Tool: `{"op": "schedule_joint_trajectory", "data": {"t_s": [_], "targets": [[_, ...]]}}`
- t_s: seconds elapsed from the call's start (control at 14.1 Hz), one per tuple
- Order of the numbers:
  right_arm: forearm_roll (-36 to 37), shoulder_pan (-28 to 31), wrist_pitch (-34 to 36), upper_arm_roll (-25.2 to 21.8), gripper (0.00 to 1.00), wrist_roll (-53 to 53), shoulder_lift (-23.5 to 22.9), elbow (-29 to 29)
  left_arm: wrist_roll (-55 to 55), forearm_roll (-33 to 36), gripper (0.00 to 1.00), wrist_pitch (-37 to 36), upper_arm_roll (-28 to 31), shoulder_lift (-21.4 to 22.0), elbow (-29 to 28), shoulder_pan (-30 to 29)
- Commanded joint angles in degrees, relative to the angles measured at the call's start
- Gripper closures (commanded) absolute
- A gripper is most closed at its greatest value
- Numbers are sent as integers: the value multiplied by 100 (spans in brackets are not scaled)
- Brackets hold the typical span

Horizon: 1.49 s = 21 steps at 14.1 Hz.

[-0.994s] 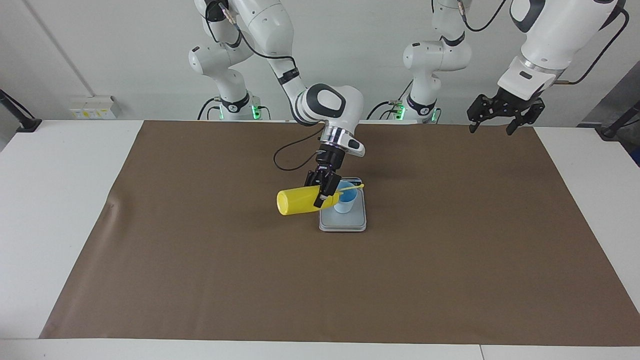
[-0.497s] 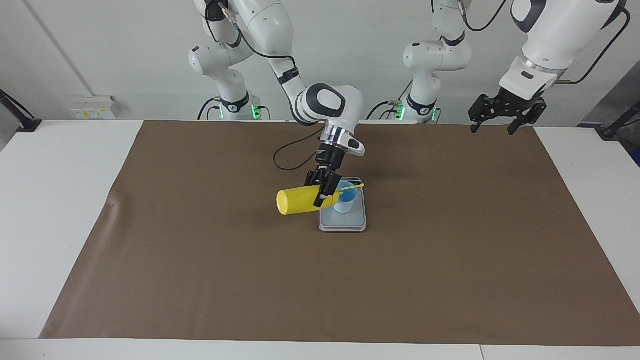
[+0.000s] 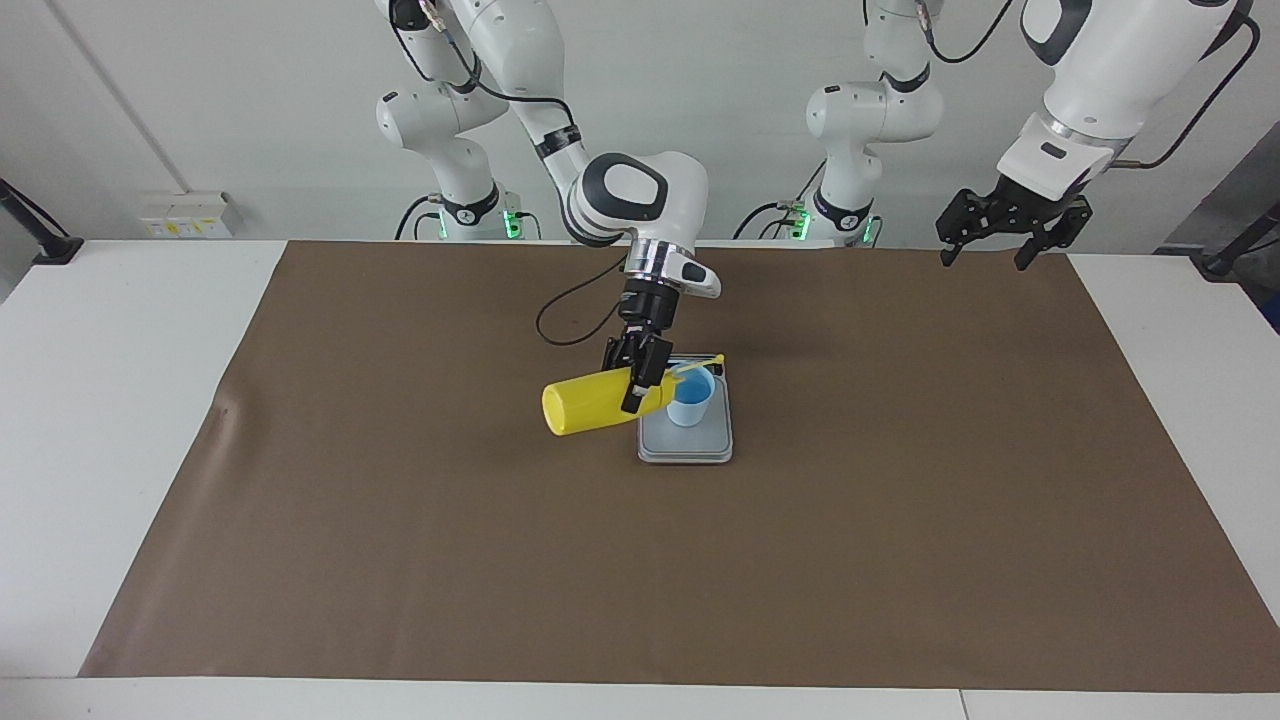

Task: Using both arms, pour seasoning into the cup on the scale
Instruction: 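Tilt the bottle nozzle down into the blue cup with the right gripper, then turn the bottle upright and carry it back with the right gripper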

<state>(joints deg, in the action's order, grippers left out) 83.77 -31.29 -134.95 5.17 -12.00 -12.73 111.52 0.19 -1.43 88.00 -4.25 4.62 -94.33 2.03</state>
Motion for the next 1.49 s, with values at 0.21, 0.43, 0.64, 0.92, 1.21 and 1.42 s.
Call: {"op": "schedule_joint_trajectory", "data": {"t_s": [0.21,0.43,0.64,0.92,1.21,1.42], "targets": [[-1081,263,-400,45,100,-153,464,282,-10,90,0,15,38,153,-138,61],[-1810,413,-445,45,100,-284,605,326,16,81,0,33,29,153,-138,43],[-2984,605,-410,45,100,-732,754,326,-1,81,0,-2,38,153,-138,0],[-4227,940,-383,45,100,-1619,974,318,-1,81,0,-28,64,153,-138,0],[-5405,1247,-366,36,100,-2489,1071,318,-1,81,0,-29,73,153,-138,-9],[-6623,1651,-401,36,100,-3253,1115,318,-1,81,0,-29,64,153,-138,-1]]}}
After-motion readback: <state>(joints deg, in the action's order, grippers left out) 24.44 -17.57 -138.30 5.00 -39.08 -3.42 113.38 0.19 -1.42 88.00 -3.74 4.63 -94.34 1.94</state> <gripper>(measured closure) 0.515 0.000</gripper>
